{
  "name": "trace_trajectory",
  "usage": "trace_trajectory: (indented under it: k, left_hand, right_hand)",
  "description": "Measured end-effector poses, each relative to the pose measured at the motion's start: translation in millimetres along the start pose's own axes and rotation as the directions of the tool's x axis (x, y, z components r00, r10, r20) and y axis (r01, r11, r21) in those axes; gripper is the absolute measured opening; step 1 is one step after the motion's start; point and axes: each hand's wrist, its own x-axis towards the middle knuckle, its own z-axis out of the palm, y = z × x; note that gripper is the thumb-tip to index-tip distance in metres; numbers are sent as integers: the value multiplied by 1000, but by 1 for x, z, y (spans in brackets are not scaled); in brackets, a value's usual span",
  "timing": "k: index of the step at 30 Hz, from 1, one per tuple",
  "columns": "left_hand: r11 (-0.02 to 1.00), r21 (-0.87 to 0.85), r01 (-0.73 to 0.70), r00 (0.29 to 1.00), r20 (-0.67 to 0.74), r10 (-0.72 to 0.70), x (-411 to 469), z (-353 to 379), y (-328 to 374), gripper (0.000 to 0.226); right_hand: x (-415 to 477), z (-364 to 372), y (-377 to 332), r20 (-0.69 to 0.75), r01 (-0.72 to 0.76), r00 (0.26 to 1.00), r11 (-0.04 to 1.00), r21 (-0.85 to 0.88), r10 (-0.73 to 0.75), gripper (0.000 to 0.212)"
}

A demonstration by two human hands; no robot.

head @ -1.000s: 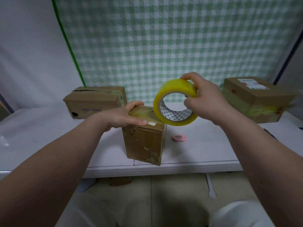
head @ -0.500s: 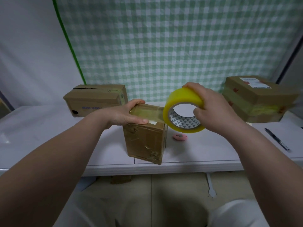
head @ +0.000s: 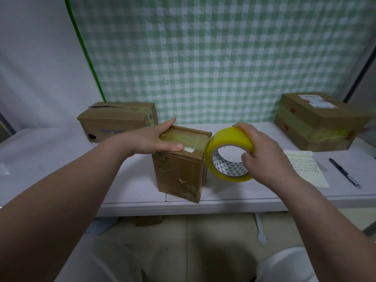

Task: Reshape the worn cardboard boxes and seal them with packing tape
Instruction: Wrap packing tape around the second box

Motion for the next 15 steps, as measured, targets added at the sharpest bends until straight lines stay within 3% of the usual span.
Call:
trace_trajectory:
  k: [4, 10, 15]
  left_hand:
    - [971, 238, -34, 996, -72, 53, -6, 3, -1, 104]
    - [895, 445, -42, 988, -114, 103, -8, 14, 19, 80]
    - [830, 556, 40, 990, -135, 43, -9, 34, 36, 122]
  right_hand:
    - [-7, 4, 1, -46, -15, 999, 999, 28, 17, 67]
    - [-12, 5, -4, -77, -36, 996, 999, 25, 38, 65]
    - [-14, 0, -10, -44, -80, 995, 991, 103, 85, 59]
